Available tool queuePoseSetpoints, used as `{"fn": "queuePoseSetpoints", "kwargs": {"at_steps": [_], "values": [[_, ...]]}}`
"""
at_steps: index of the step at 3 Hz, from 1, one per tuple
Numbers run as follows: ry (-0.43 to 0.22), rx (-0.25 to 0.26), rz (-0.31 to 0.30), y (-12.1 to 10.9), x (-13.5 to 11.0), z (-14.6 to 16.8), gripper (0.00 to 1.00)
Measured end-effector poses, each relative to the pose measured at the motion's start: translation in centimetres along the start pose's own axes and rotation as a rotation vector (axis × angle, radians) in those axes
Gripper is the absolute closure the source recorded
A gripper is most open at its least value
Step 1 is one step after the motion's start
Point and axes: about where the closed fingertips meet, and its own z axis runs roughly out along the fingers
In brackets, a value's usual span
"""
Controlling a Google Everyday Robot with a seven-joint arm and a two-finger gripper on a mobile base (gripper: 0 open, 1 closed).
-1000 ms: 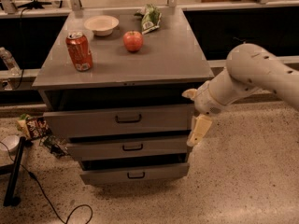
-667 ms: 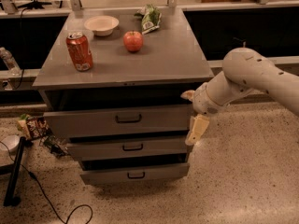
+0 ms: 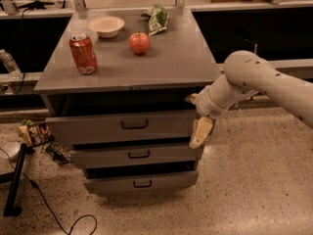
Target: Open top drawer
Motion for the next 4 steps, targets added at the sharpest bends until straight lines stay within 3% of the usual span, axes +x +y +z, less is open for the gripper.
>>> {"fn": "queuePoseSetpoints", "kwargs": {"at_steps": [1,2,4], "values": [[0.004,-0.021,0.000,0.2,0.2,1.0,0.16],[0.010,-0.067,0.032,3.0,1.7,1.1,0.46],[0.016,-0.071,0.045,3.9,2.3,0.5,0.99]]}}
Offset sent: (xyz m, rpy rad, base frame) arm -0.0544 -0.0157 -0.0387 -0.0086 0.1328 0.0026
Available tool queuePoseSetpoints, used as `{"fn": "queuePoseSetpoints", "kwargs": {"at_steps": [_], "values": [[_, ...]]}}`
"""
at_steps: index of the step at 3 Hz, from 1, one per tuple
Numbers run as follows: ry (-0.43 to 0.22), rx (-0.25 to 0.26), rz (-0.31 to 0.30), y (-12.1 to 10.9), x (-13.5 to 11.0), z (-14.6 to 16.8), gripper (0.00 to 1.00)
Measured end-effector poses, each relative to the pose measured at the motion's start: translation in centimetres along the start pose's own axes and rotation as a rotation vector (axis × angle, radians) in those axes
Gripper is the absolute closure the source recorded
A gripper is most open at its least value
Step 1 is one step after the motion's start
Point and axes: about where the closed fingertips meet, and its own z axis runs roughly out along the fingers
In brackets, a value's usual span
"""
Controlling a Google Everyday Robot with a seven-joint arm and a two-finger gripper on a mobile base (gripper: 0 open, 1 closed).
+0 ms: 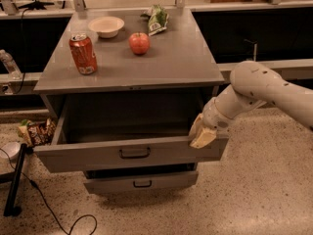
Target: Open top drawer
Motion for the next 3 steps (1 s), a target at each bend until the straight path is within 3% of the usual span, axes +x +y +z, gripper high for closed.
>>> {"fn": "queuePoseSetpoints", "kwargs": {"at_steps": [1,3], "values": [[0.000,0.000,0.000,0.00,0.00,0.00,0.86],[0.000,0.000,0.000,0.00,-0.04,-0.09,0.39]]}}
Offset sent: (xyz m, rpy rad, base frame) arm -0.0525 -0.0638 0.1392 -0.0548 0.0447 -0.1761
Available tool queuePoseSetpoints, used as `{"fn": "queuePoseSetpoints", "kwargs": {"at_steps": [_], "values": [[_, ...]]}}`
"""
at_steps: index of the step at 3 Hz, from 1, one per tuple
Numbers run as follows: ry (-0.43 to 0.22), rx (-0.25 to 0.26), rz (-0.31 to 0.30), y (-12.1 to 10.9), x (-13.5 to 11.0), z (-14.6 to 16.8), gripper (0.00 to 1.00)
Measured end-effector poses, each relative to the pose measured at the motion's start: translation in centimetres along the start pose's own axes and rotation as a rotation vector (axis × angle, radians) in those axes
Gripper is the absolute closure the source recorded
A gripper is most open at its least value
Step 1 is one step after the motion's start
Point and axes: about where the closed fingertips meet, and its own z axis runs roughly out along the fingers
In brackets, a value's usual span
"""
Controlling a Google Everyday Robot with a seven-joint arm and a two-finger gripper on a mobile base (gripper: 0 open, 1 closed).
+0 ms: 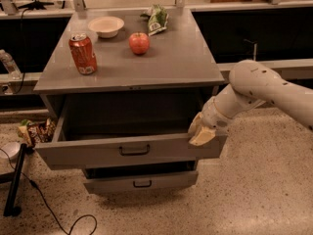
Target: Open top drawer
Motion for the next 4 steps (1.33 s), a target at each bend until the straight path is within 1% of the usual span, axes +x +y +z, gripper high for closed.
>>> {"fn": "queuePoseSetpoints", "kwargs": {"at_steps": [1,2,3,4], "values": [[0.009,0.040,0.035,-1.5,-1.2,-4.5,0.17],[0.006,0.097,0.062,-3.7,-3.2,-9.3,0.10],[0.004,0.121,0.077,-5.3,-4.4,-10.9,0.32],[-0.005,0.117,0.078,-6.1,-5.5,-10.4,0.64]]}}
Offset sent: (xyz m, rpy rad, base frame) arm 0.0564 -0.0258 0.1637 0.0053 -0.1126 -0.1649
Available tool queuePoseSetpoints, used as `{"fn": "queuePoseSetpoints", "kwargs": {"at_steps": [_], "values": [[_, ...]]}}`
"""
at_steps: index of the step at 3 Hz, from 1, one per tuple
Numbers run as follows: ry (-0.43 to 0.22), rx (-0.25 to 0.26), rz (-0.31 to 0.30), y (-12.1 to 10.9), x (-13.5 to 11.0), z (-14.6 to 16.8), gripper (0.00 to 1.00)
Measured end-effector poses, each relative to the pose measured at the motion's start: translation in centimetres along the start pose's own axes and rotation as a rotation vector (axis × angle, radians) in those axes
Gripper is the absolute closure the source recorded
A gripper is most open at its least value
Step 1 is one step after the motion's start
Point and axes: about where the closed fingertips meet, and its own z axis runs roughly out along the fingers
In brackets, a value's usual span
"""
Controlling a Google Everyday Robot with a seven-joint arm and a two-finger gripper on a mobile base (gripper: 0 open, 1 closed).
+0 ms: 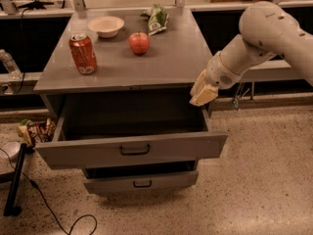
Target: Open top drawer
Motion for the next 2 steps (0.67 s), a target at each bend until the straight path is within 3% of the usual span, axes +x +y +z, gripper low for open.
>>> {"fn": "queuePoseSetpoints", "kwargs": {"at_steps": [1,2], "values": [[-0.016,0.002,-0.025,0.2,-0.5,1.9,0.94],[-0.032,0.015,-0.072,0.7,-0.4,5.0,1.00]]}}
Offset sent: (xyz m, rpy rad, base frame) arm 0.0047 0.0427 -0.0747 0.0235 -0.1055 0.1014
